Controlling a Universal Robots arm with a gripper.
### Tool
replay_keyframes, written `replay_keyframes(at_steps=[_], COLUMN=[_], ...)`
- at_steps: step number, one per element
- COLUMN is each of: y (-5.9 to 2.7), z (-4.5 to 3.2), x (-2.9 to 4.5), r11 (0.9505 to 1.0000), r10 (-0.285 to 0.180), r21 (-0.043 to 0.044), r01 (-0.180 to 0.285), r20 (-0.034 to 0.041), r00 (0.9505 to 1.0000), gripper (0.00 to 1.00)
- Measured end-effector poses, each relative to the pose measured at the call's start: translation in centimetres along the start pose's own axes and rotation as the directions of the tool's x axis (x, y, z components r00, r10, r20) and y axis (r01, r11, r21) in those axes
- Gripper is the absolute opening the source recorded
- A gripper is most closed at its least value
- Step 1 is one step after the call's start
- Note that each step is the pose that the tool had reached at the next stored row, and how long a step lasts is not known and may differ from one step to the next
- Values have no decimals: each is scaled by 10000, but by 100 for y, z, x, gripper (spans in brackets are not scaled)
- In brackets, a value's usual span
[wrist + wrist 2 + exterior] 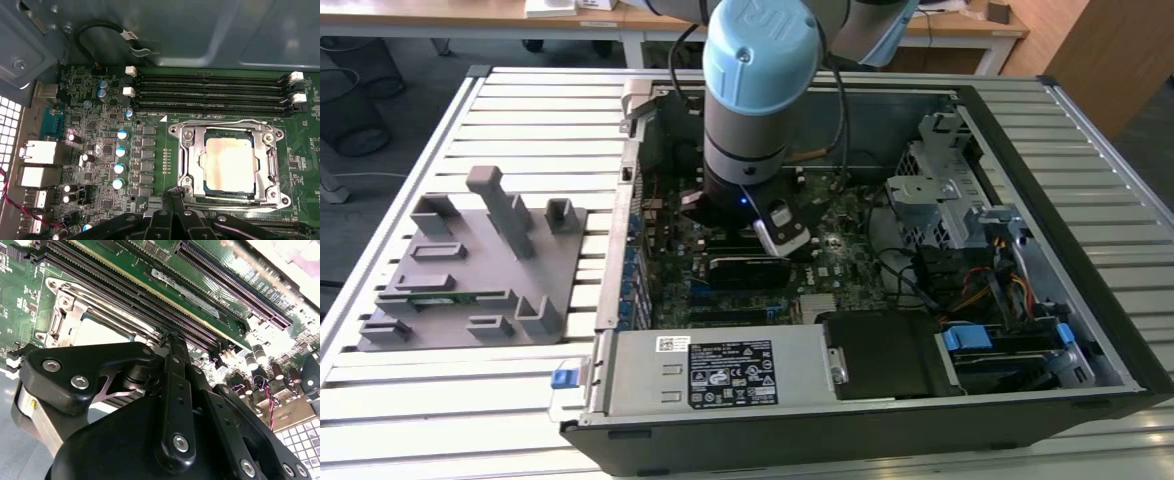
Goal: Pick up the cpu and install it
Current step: 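Install the second cpu locking lever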
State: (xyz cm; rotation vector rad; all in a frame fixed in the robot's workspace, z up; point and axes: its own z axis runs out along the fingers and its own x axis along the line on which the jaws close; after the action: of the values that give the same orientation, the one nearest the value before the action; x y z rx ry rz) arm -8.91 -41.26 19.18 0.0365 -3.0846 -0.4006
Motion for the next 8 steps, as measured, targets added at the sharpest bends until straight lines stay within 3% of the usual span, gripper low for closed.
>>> replay_keyframes(at_steps=[8], y=[20], z=[10], x=[14], r11=[10000], r10=[-1], r21=[-17], r01=[1], r20=[1], r00=[10000], gripper=[11])
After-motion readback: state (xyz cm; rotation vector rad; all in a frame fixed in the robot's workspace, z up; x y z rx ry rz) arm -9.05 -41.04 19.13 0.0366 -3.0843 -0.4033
